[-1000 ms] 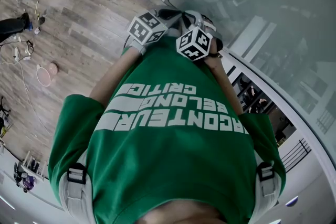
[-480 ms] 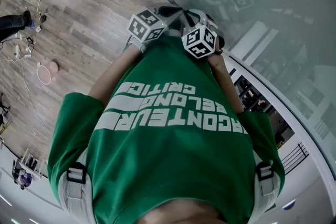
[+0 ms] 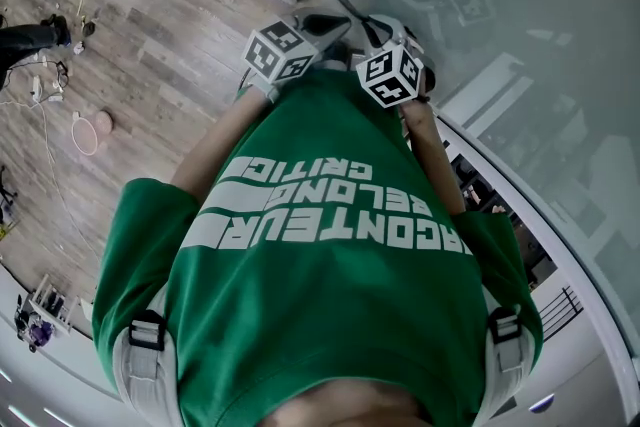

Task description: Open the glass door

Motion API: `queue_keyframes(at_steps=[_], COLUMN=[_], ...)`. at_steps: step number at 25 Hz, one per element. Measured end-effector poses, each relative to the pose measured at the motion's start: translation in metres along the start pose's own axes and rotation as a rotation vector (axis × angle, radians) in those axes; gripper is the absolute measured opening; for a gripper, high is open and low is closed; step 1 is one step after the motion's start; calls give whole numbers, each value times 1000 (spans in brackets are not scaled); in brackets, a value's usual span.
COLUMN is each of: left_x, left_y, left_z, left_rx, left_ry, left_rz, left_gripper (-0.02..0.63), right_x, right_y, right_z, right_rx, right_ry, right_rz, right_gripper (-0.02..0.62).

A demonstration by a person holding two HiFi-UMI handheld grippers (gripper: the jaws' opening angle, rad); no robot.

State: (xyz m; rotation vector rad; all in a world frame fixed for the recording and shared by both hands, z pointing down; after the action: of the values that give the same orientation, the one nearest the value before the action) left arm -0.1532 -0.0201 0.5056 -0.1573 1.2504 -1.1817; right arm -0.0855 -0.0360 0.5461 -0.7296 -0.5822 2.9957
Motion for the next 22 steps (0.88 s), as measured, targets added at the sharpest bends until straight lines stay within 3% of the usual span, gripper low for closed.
queue_keyframes(at_steps=[12, 22], left_x=[5, 8], left_y=[3, 7], left_z=[1, 4], left_rx=[5, 48], left_ry=[56, 82], left_rz=[12, 3], left_gripper=[9, 9], right_x=[-5, -16], right_y=[39, 69], right_z=[-24, -19], right_rx=[-82, -111], right_ry=[74, 54], right_rz=[31, 58], right_gripper=[44, 40])
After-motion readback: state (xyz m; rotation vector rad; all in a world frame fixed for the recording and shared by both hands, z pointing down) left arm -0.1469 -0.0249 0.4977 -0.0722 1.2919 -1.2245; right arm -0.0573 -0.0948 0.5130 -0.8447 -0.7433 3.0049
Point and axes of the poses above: the fingertips, and each gripper's own axes: z forward along the fingers, y to its right, x out of its top, the point moved 4 cm from there along -z, backward along the fingers, and after that the axes turned 14 degrees about -z, right-handed, at the moved point
